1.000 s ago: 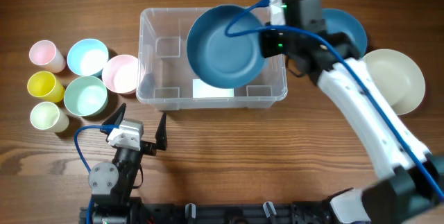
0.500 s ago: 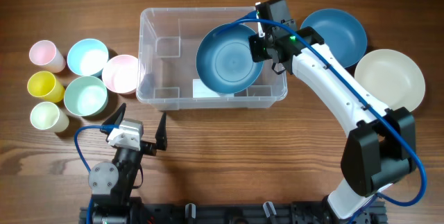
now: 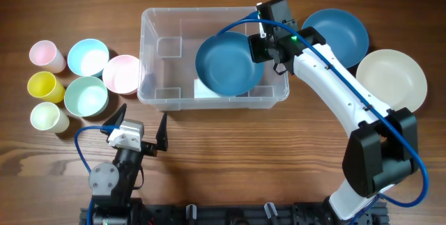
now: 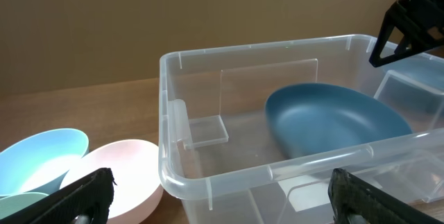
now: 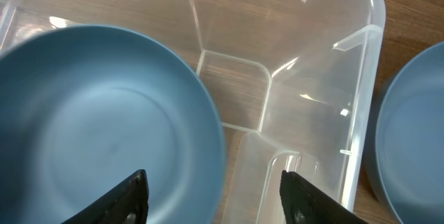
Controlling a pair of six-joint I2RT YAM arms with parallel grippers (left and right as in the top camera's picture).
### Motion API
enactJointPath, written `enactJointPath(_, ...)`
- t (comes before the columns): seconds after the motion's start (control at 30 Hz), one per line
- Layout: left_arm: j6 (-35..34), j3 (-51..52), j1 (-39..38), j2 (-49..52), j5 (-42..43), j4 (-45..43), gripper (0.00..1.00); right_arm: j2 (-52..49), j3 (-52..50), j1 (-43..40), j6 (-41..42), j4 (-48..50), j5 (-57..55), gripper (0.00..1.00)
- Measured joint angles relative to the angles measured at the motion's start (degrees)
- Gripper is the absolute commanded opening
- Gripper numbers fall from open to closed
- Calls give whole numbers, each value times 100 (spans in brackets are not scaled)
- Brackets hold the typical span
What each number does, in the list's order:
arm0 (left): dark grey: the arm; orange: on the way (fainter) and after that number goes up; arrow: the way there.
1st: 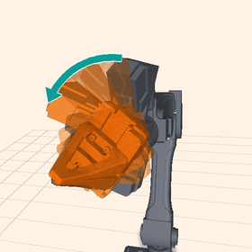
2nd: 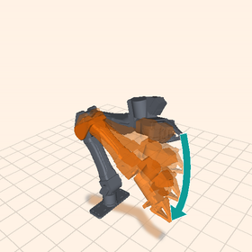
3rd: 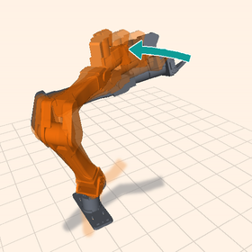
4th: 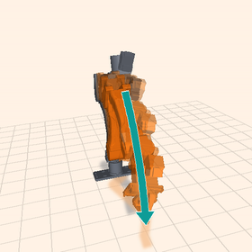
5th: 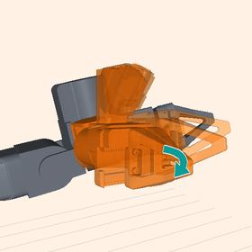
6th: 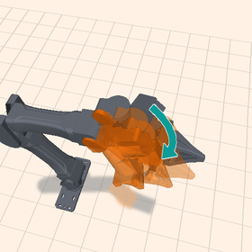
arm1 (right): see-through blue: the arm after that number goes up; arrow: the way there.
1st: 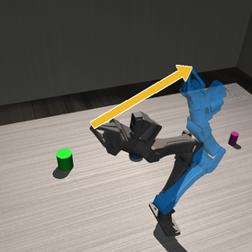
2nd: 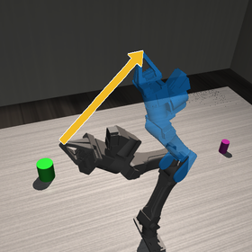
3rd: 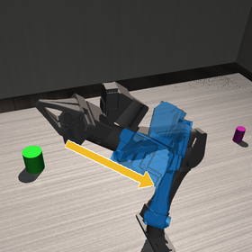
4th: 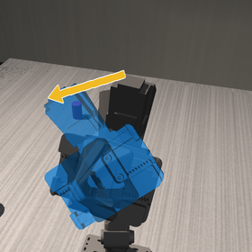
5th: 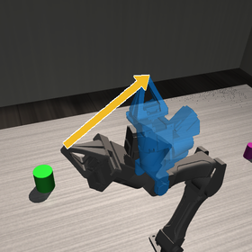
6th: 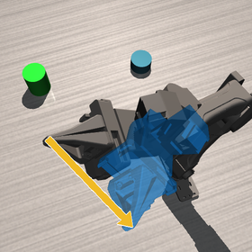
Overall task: Pack container
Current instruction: 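Lift the dark blue bowl and lower it into the clear container, then release the bowl and move the right gripper to the cream bowl rim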
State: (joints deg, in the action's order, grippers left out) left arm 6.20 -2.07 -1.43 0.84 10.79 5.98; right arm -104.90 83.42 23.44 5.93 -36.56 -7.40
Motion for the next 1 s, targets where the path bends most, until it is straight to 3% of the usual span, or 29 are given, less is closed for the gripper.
enactJointPath(0.2, 0, 0, 0, 0, 0, 0, 100, 214, 225, -7, 50, -361, -15, 59)
enactJointPath(0.33, 0, 0, 0, 0, 0, 0, 100, 1167, 365, -188, 348, -999, -72, 56)
enactJointPath(0.43, 0, 0, 0, 0, 0, 0, 100, 1897, 437, -562, 643, -1585, -365, 68)
enactJointPath(0.57, 0, 0, 0, 0, 0, 0, 100, 2612, 450, -1657, 1045, -2396, -553, 69)
enactJointPath(0.67, 0, 0, 0, 0, 0, 0, 100, 2809, 452, -3018, 1198, -2677, -236, 69)
enactJointPath(0.83, 0, 0, 0, 0, 0, 0, 100, 2540, 452, -5235, 1178, -2715, 227, 71)
enactJointPath(1.0, 0, 0, 0, 0, 0, 0, 100, 1991, 304, -6199, 1134, -2629, 841, 71)
